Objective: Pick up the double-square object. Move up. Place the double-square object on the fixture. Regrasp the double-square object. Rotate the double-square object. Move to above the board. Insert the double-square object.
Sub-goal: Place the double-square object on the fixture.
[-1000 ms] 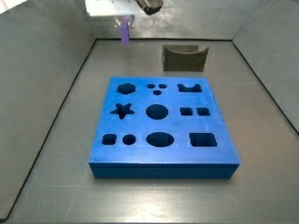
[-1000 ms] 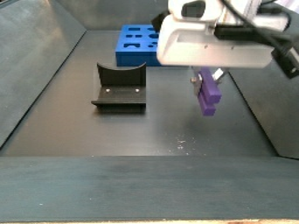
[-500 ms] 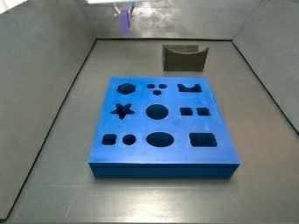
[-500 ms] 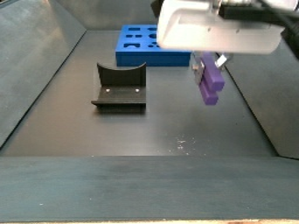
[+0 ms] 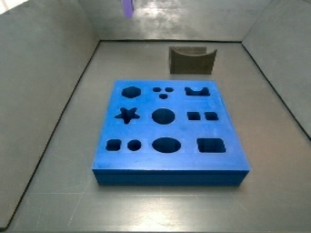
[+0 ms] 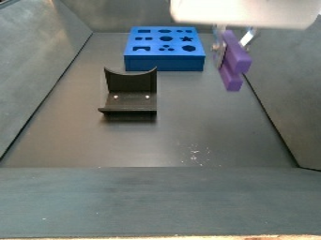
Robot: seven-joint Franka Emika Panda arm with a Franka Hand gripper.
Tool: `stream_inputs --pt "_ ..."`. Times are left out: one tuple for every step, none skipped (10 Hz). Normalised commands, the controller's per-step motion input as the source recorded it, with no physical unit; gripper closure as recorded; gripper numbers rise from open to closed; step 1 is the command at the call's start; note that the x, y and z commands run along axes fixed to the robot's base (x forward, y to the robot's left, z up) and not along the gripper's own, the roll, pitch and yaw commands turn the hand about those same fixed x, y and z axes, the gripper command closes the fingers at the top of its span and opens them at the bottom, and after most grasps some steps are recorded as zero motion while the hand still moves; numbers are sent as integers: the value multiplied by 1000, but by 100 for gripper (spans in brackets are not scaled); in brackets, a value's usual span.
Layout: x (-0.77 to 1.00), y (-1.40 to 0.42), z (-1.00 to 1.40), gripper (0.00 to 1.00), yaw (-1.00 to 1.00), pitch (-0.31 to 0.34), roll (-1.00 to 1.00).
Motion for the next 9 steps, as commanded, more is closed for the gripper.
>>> stream_inputs --pt "-12 11 465 100 14 86 97" --pt "-11 11 375 100 18 93 101" --pt "1000 -710 163 100 -193 10 -256" --pt "1000 -711 136 100 -184 23 -256" --pt "1000 -658 113 100 -111 48 -235" --pt "1000 -599 113 100 -67 63 -202" --pt "1000 -559 104 100 -41 88 -180" --pt "1000 -508 92 100 -12 108 -131" --pt "1000 -453 84 100 3 125 -104"
